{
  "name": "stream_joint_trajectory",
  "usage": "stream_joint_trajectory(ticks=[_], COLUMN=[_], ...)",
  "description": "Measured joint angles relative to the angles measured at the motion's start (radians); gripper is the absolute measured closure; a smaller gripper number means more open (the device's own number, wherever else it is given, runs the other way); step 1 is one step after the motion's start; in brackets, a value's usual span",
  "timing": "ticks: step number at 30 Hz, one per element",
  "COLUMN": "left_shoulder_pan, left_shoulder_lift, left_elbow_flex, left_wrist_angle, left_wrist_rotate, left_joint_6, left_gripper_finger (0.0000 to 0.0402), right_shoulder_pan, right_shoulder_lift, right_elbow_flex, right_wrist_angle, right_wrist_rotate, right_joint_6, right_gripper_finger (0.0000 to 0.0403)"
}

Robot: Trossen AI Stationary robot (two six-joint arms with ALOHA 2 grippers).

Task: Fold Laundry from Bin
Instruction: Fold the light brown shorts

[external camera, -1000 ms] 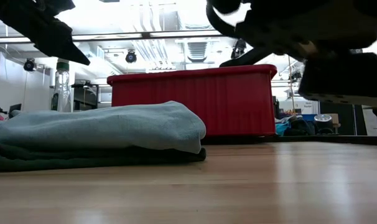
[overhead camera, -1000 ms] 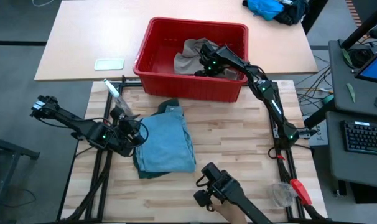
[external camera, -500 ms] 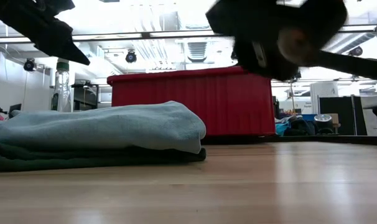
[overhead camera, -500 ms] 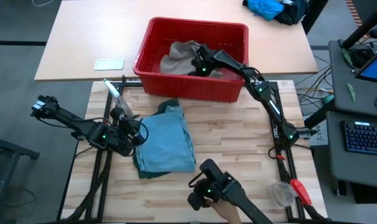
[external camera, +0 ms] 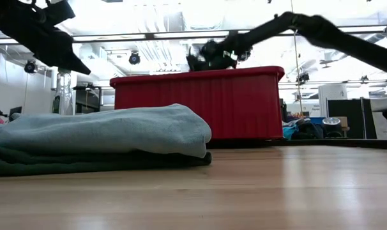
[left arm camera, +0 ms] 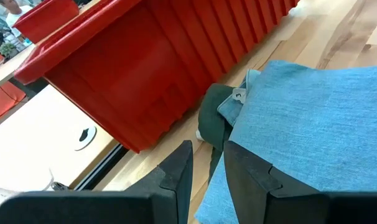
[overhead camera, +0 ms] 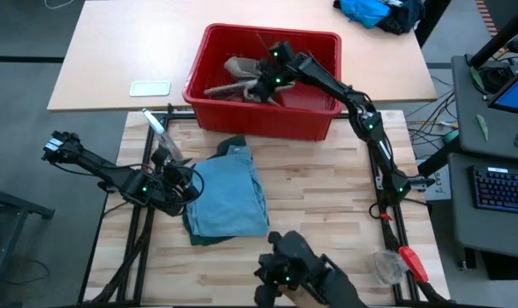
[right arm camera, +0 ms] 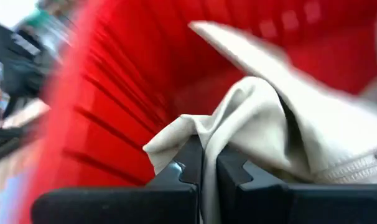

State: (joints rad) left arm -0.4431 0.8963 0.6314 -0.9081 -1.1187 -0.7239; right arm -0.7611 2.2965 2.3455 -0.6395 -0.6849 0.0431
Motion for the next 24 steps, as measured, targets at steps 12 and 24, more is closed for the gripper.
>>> stream_joint_trajectory(ticks=[12, 24], left_shoulder_pan=[0.0, 0.0], left_shoulder_lift=[0.0, 0.0], left_elbow_flex=[-0.004, -0.004], left_wrist_angle=[0.007, 0.062], left_wrist_rotate=[0.0, -0.068], left_joint_6=[-0.003, 0.008], left_gripper_finger=[0.0326, 0.0326], right_shoulder_pan=[0.057, 0.094], right_shoulder_lift=[-0.179, -0.438], right_elbow_flex=[0.002, 0.002], right_wrist_angle=[0.167, 0.276], right_wrist_rotate=[0.071, 0.136], right_joint_6=[0.024, 0.055], right_gripper_finger=[0.0394, 0.0394])
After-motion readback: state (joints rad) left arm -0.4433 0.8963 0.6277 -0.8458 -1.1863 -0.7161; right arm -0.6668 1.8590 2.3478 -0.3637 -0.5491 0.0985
